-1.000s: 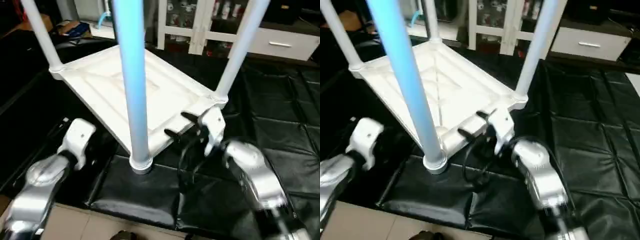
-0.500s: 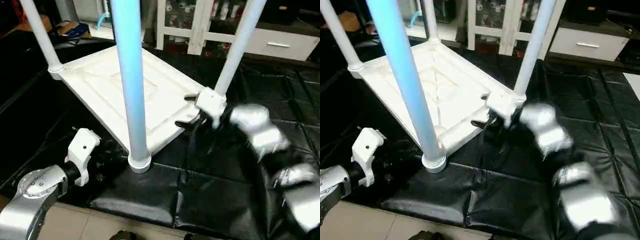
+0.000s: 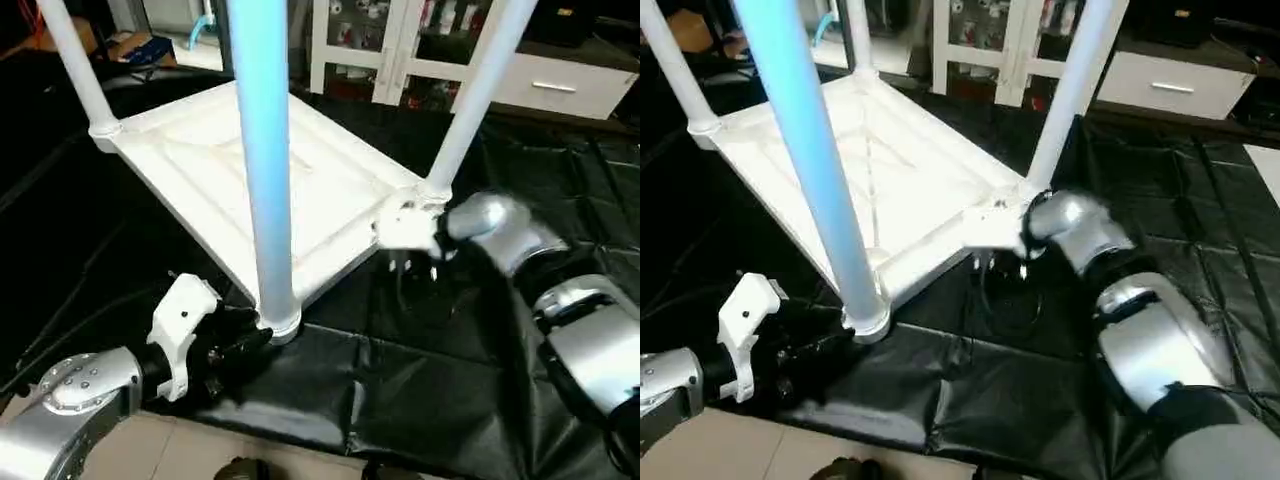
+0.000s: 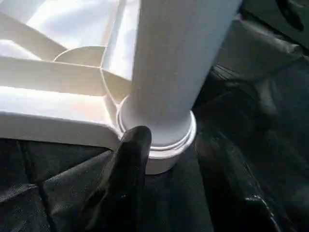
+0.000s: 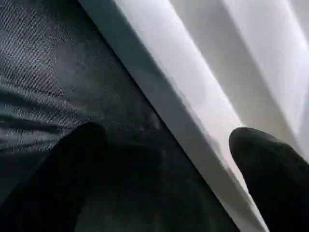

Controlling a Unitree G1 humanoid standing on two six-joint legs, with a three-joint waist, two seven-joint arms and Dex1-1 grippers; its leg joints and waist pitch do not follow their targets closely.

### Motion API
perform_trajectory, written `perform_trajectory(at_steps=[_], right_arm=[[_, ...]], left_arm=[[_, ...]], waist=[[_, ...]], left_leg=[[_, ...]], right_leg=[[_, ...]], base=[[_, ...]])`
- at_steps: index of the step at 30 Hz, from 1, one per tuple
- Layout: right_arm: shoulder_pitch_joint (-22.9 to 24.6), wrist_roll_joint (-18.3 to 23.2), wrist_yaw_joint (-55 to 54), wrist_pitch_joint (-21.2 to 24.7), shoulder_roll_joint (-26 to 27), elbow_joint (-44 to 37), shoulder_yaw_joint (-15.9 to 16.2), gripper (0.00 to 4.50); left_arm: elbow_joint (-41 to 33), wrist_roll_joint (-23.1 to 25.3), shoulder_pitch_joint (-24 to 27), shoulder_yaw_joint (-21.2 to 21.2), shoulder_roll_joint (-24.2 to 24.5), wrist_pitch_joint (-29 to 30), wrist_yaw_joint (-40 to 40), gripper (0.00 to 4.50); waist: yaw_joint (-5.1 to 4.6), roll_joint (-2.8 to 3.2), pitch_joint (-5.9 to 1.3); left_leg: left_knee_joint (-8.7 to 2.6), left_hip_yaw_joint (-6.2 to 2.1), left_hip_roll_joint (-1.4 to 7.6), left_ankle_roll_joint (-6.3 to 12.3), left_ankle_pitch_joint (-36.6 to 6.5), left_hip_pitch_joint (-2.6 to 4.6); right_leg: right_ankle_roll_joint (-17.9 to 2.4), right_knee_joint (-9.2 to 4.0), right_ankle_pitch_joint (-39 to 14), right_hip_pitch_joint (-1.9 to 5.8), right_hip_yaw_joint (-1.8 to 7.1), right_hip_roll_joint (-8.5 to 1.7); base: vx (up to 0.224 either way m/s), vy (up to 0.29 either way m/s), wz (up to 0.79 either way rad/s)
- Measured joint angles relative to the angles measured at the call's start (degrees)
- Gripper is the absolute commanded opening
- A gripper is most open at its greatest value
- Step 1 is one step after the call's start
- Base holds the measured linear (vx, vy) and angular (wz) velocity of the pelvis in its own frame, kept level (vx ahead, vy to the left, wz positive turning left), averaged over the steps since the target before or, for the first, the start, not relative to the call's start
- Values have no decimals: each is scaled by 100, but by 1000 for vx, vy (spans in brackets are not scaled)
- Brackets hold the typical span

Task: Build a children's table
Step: Rotate leg to tighten

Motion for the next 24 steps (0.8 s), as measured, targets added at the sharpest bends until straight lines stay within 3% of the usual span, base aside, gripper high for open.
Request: perform_trajectory(at_steps=[6, 8, 10, 11, 22, 24], right_arm=[[-216, -389, -504, -249, 186, 330, 167, 449], [-234, -441, -547, -301, 189, 378, 204, 416], [-243, -483, -519, -300, 198, 408, 222, 414], [-258, -518, -496, -294, 200, 426, 225, 391], [-362, -623, -201, -270, 241, 553, 214, 302], [-378, -558, -44, -142, 270, 558, 69, 291]], left_arm=[[-168, -2, -126, -92, -95, 210, 233, 186], [-230, -3, -126, -112, -98, 284, 269, 186], [-289, -4, -133, -135, -126, 369, 316, 186], [-330, -8, -141, -175, -149, 405, 341, 186], [-511, -23, -80, -258, 2, 560, 374, 186], [-512, -15, -68, -244, 22, 562, 378, 186]], waist=[[-9, -18, 17], [-4, -20, 18], [-3, -25, 18], [3, -27, 20], [11, -52, 22], [13, -56, 22]], left_leg=[[0, 0, 0, 0, 0, 0], [0, 1, 0, 0, 0, 1], [0, 1, -1, 0, 0, 1], [0, 1, -1, 0, 0, 2], [0, 0, -1, 0, 0, 0], [-1, 0, -1, 0, 0, 0]], right_leg=[[0, 0, 0, 0, 0, 0], [0, 0, 0, 1, 1, 0], [0, 0, 0, 3, 3, -1], [0, 0, 0, 4, 3, -1], [1, 0, -1, 7, 2, -1], [-2, 0, -5, 7, 2, -1]], base=[[0, 0, 0], [0, 0, 0], [0, 0, 0], [0, 0, 0], [0, 0, 0], [0, 0, 0]])
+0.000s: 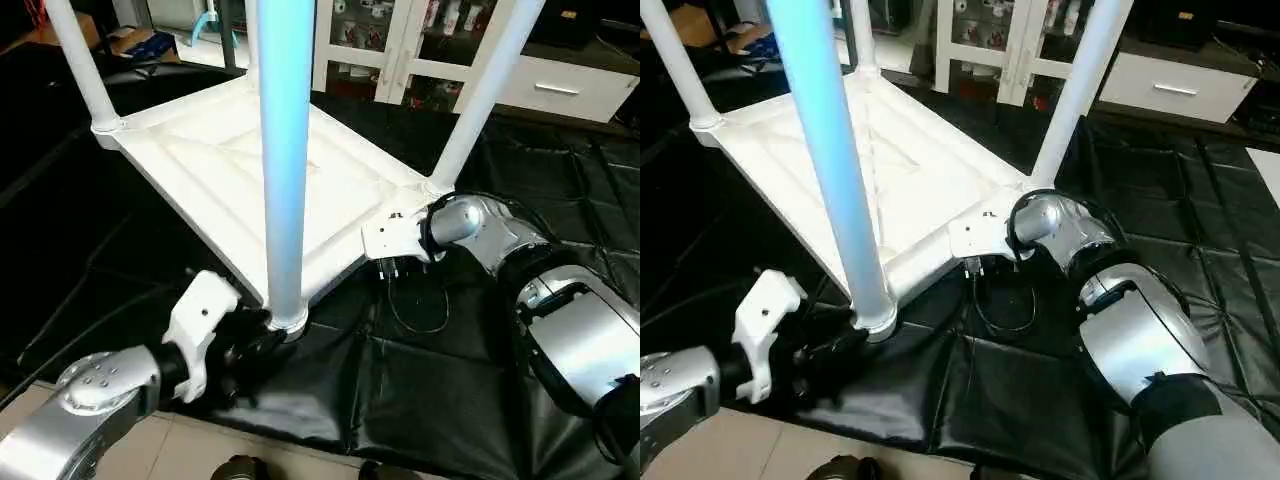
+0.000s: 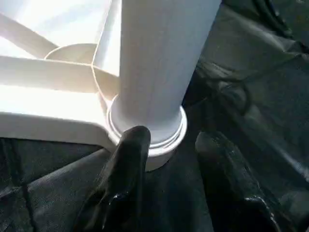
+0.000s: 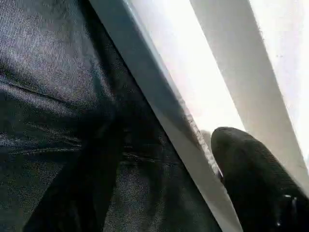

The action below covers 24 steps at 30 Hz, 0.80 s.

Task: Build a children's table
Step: Rotate leg to tighten

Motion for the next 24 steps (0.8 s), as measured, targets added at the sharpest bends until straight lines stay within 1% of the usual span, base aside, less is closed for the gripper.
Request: perform_trajectory(at_steps=[3, 4, 7, 8, 9, 11, 14, 16, 17, 21, 22, 24], right_arm=[[-16, 155, 103, 192, 61, 23, -207, 272], [-16, 203, 128, 241, 84, 39, -264, 249], [-16, 363, 170, 390, 158, 73, -450, 233], [-16, 430, 175, 474, 188, 88, -536, 222], [-15, 468, 185, 533, 214, 101, -604, 222], [-15, 510, 213, 636, 246, 106, -713, 194], [-16, 571, 336, 750, 253, 96, -860, 179], [-16, 645, 385, 815, 291, 95, -920, 170], [-16, 671, 422, 849, 316, 93, -967, 154], [-11, 717, 507, 894, 343, 90, -1078, 138], [-11, 718, 513, 921, 343, 87, -1091, 126], [-11, 723, 515, 972, 340, 78, -1107, 122]], left_arm=[[0, 1, -1, 28, 1, 0, 9, 186], [0, 2, -2, 33, 1, 1, 13, 186], [0, 2, -10, 37, 7, 4, 41, 186], [0, 0, -9, 45, 22, 9, 43, 186], [0, -1, -9, 54, 33, 12, 44, 186], [0, -5, 0, 79, 39, 14, 44, 186], [0, -7, 39, 114, 64, 15, 46, 186], [0, -8, 73, 169, 70, 15, 51, 186], [-1, -8, 86, 200, 79, 15, 59, 186], [-8, -7, 156, 256, 125, 15, 111, 186], [-8, -7, 161, 259, 129, 15, 112, 186], [-10, -7, 169, 259, 130, 15, 114, 186]], waist=[[-8, -3, -1], [-13, -4, -1], [-25, -9, 2], [-27, -16, 6], [-27, -24, 11], [-27, -46, 28], [-27, -81, 27], [-31, -90, 29], [-35, -92, 28], [-31, -100, 27], [-31, -106, 27], [-26, -123, 26]], left_leg=[[0, 1, 0, 0, 0, 0], [0, 1, 0, 0, 0, 0], [-2, 2, 1, 1, 0, -2], [-2, 3, 2, 0, 0, -1], [-2, 3, 3, 0, 0, -1], [-2, 3, 4, 0, 0, -1], [-2, 3, 5, 0, 0, 2], [-1, 3, 5, -1, 1, 2], [-1, 3, 5, -2, 1, 3], [-1, 3, 5, -7, 4, 5], [-1, 3, 6, -7, 4, 7], [-1, 1, 6, -14, 8, 10]], right_leg=[[-8, 0, -6, 0, -1, 0], [-10, 0, -7, -1, -1, 0], [-13, 0, -9, -5, -2, 0], [-13, 1, -9, -5, -2, 1], [-13, 4, -9, -7, -2, 2], [-13, 7, -9, -9, -2, 2], [-13, 10, -9, -7, -2, 2], [-13, 11, -8, -8, -2, 2], [-13, 12, -8, -8, -1, 2], [-13, 26, -8, -10, -1, 2], [-13, 29, -9, -11, -1, 2], [-11, 43, -10, -13, -1, 2]], base=[[0, 0, 0], [0, 0, 0], [0, 0, 0], [0, 0, 0], [0, 0, 0], [0, 0, 0], [0, 0, 0], [0, 0, 0], [0, 0, 0], [0, 0, 0], [0, 0, 0], [0, 0, 0]])
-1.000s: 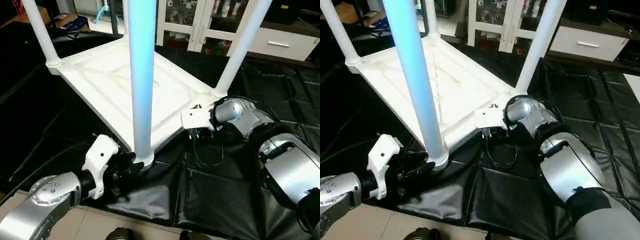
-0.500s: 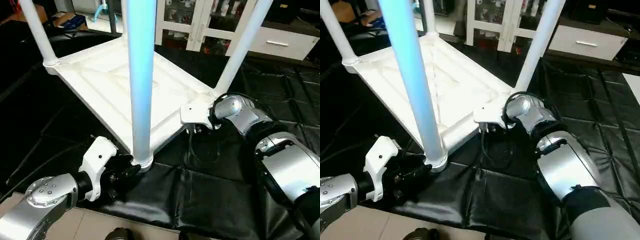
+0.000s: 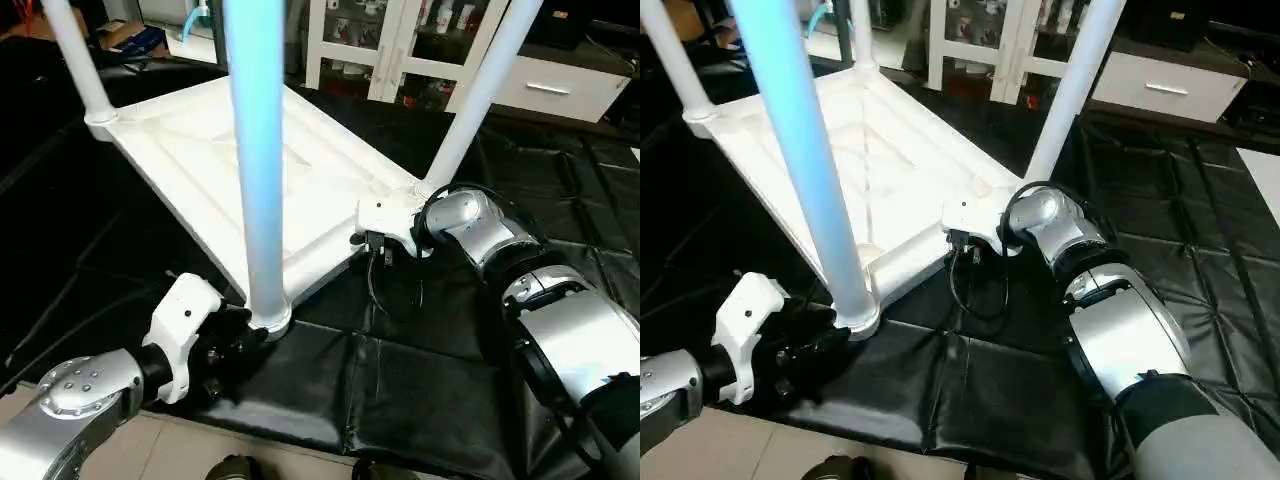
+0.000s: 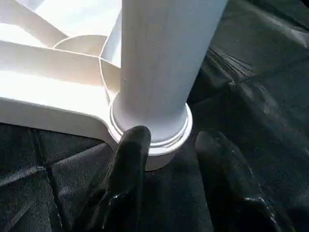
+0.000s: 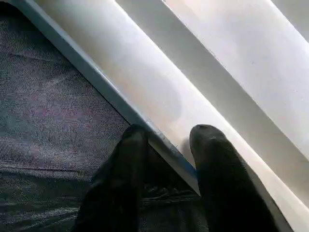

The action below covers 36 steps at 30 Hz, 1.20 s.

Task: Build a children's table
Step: Rotate leg to tighten

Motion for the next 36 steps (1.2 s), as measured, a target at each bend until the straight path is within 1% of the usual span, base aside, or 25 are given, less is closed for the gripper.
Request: perform_trajectory(at_steps=[2, 7, 9, 13, 17, 19, 20, 22, 24, 26, 28, 31, 32, 33, 34, 36], right_arm=[[0, 47, -1, 139, 22, -1, -95, 112], [12, 147, -69, 493, 80, -49, -217, 90], [48, 168, -182, 642, 126, -95, -270, 80], [171, 304, -566, 965, 249, -129, -483, 71], [239, 375, -886, 1161, 327, -210, -564, 61], [298, 445, -1072, 1302, 412, -223, -683, 52], [331, 487, -1193, 1384, 475, -239, -769, 45], [341, 610, -1332, 1516, 563, -253, -894, 40], [345, 754, -1454, 1731, 667, -254, -1047, 29], [369, 869, -1545, 1916, 772, -248, -1154, 2], [425, 893, -1579, 1979, 850, -222, -1163, 2], [542, 911, -1493, 1930, 977, -190, -1176, 2], [541, 969, -1426, 1838, 992, -198, -1233, 2], [541, 1027, -1381, 1782, 992, -202, -1274, 2], [541, 1059, -1339, 1730, 992, -214, -1313, 2], [519, 1342, -1069, 1539, 952, -336, -1568, 2]], left_arm=[[-31, 0, 1, 0, -1, 4, 10, 186], [-132, -6, 13, 3, -12, 4, 62, 186], [-138, -7, 25, 6, -19, 4, 84, 186], [-148, -8, 37, 25, -38, 4, 137, 186], [-149, -6, 53, 62, -38, 4, 180, 186], [-160, -6, 57, 72, -38, 4, 184, 186], [-180, -7, 57, 86, -38, 4, 189, 186], [-215, -7, 56, 112, -38, 4, 198, 186], [-217, -6, 56, 121, -37, 5, 230, 186], [-216, -6, 53, 130, -37, 5, 252, 186], [-216, -5, 38, 130, -34, 5, 254, 186], [-215, -2, -10, 141, -26, 4, 254, 186], [-215, -2, -43, 140, -20, 4, 254, 186], [-215, -2, -70, 142, -11, 4, 254, 186], [-215, -1, -91, 145, -8, 4, 255, 186], [-227, -6, -135, 142, -41, 5, 267, 186]], waist=[[-3, -21, 3], [-6, -41, 0], [-13, -55, -8], [-23, -93, -21], [-23, -104, -13], [-26, -121, 6], [-34, -129, 24], [-52, -133, 46], [-73, -122, 57], [-102, -116, 67], [-136, -111, 79], [-151, -114, 142], [-153, -80, 184], [-152, -70, 205], [-151, -74, 217], [-140, -89, 230]], left_leg=[[0, -2, 2, -7, 4, 1], [-1, -9, 5, -15, 8, 8], [-1, -10, 7, -16, 9, 12], [-1, -14, 10, -19, 9, 29], [-2, -26, 9, -21, 9, 38], [-4, -29, 9, -22, 8, 65], [-6, -44, 9, -23, 7, 75], [-6, -87, 4, -23, 7, 76], [-17, -136, 5, -24, 6, 73], [-38, -156, 6, -24, 6, 71], [-45, -154, 6, -24, 6, 70], [-53, -154, 6, -25, 6, 63], [-56, -153, 5, -25, 6, 42], [-66, -149, 3, -24, 6, 34], [-76, -144, 3, -25, 6, 30], [-90, -146, 3, -25, 6, 6]], right_leg=[[2, 12, -1, -4, -1, 0], [10, 19, -6, -4, -3, 2], [40, 20, -24, -4, -4, 3], [63, 18, -38, -4, -6, 5], [110, 8, -70, -23, -11, 5], [121, 6, -77, -20, -14, 5], [172, 5, -111, -15, -21, 5], [181, -8, -147, -13, -55, 7], [149, -60, -174, 5, -131, 4], [101, -87, -204, 6, -175, 2], [92, -87, -210, 2, -176, 1], [92, -89, -211, -3, -179, -1], [91, -90, -211, -18, -184, -5], [91, -91, -211, -36, -179, -8], [91, -89, -211, -53, -174, -8], [91, -87, -211, -94, -177, -8]], base=[[0, 0, 0], [0, 0, 0], [0, 0, 0], [0, 0, 0], [-16, 1, -1], [-60, -2, -3], [0, 0, 0], [0, 0, 0], [0, 0, 0], [0, 0, 0], [0, 0, 0], [0, 0, 0], [0, 0, 0], [0, 0, 0], [0, 0, 0], [0, 0, 0]])
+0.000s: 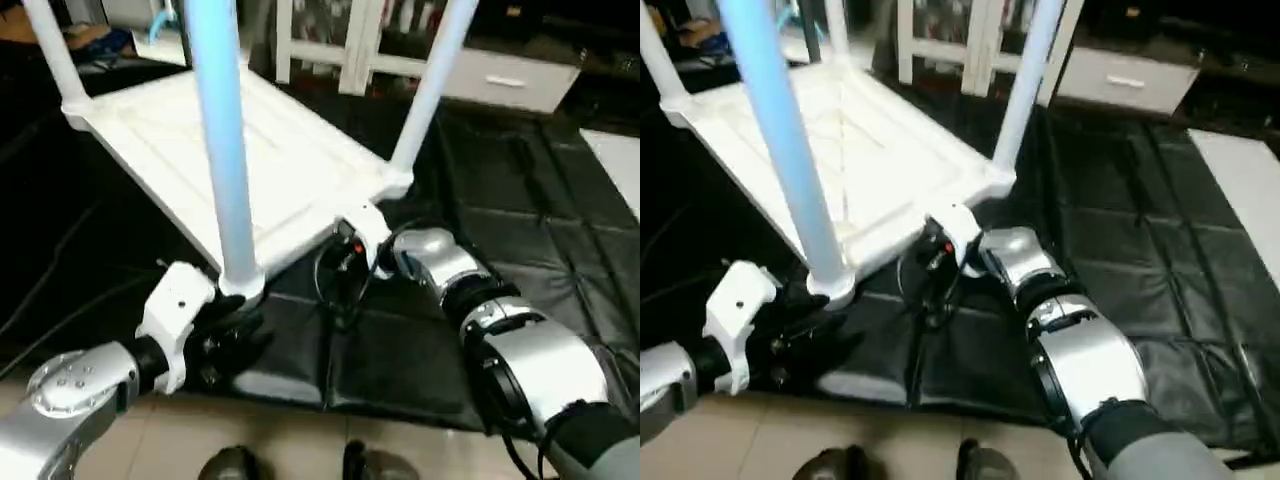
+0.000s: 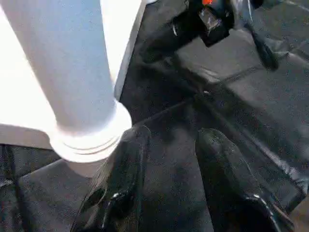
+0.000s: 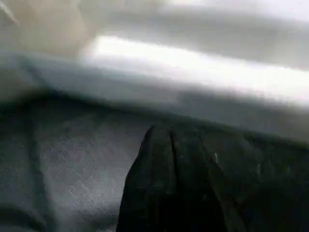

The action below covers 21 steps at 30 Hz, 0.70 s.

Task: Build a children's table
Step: Rotate leg to tighten

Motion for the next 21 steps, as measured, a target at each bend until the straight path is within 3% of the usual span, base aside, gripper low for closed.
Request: perform_trajectory(at_steps=[6, 10, 11, 18, 20, 21], right_arm=[[-256, 450, 50, -225, -438, -444, -463, 48], [98, 452, 319, -286, -763, -916, -440, 82], [266, 450, 435, -283, -829, -1104, -426, 101], [1909, 695, 642, 79, -990, -3144, -417, 101], [2252, 781, 560, 233, -990, -3614, -424, 101], [2525, 839, 457, 297, -985, -4003, -445, 101]], left_arm=[[-252, -107, -110, -175, -96, 28, 0, 186], [-158, -80, -376, -469, -303, 28, 50, 186], [-73, -69, -462, -553, -354, 27, 65, 186], [525, 173, -1226, -990, -1061, -176, 386, 186], [766, 299, -1425, -1078, -1221, -295, 503, 186], [1010, 425, -1599, -1111, -1422, -429, 673, 186]], waist=[[31, 14, 12], [140, 74, 47], [158, 99, 62], [170, 258, 117], [141, 346, 116], [132, 403, 118]], left_leg=[[0, 14, 0, -9, 5, -1], [2, 29, 0, -9, 5, -1], [3, 29, 0, -9, 5, -1], [-1, 30, 1, -8, 5, 0], [-10, 15, 4, -8, 5, 0], [-38, -3, 6, -8, 5, 2]], right_leg=[[-35, 1, 21, -7, 11, 2], [-35, -5, 21, -4, 22, 1], [-35, -5, 21, -2, 22, 1], [-36, -30, 21, -1, 13, 1], [-35, -81, 21, 6, -22, 1], [-33, -145, 20, 26, -81, -4]], base=[[0, 0, 0], [0, 0, 0], [0, 0, 0], [0, 0, 0], [-26, 7, -6], [-56, 16, -14]])
